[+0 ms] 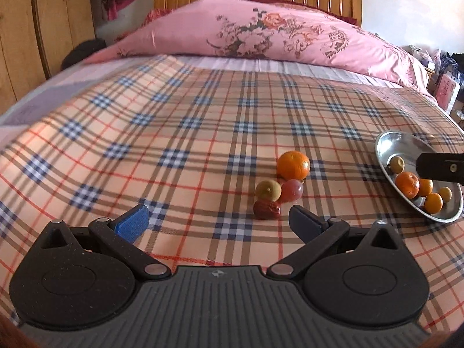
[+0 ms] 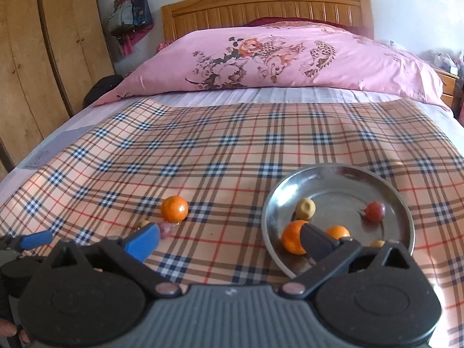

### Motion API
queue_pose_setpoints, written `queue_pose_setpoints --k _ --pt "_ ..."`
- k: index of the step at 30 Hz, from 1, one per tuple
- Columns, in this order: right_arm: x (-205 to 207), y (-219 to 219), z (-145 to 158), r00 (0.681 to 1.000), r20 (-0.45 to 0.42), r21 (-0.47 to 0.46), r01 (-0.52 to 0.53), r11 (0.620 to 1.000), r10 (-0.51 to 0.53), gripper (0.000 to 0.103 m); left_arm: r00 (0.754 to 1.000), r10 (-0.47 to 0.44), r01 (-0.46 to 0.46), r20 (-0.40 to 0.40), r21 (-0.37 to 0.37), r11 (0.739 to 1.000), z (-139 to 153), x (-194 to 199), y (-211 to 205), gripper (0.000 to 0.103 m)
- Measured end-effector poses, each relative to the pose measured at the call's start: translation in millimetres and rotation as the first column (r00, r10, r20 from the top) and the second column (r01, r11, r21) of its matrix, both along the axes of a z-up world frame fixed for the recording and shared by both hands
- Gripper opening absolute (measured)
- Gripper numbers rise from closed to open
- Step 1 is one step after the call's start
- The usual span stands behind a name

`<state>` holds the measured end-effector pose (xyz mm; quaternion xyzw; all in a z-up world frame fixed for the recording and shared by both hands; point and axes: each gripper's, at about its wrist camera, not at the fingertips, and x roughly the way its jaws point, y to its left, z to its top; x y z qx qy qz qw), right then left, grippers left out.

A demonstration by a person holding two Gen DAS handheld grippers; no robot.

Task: Organize fruits
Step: 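Move both open tools back toward the remaining fruit pile, then grasp the dark red date with the left tool while the right tool grasps a yellow pear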

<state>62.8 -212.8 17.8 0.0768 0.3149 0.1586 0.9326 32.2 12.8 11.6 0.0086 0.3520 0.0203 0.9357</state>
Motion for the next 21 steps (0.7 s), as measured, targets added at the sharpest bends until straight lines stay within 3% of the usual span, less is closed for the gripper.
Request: queue_pose_setpoints --k 9,18,20,21 --pt "4.5 3.1 -10.2 0.999 -0.023 0.012 -0.026 1.000 0.026 0.102 0.997 -0.017 0.015 -0.069 -0.038 0.999 -30.0 25.4 -8.6 0.103" --pt "11.3 2.0 -20.2 0.998 -0.049 0.010 -0.025 1.000 0.026 0.102 0.996 -0.032 0.030 -0.082 -0.030 0.999 -51.0 52.1 -17.2 0.103" --pt "12.8 2.9 -21.8 0.998 -0.049 0.005 -0.029 1.000 0.029 0.102 0.995 -0.040 0.037 -0.087 -0.036 0.999 -55.0 55.1 -16.1 0.097" --pt "13.9 3.5 -22.6 0.998 -0.050 0.003 -0.029 1.000 0.029 0.102 0.996 -0.046 0.043 -0.081 -0.043 0.998 -55.7 55.4 -15.3 0.090"
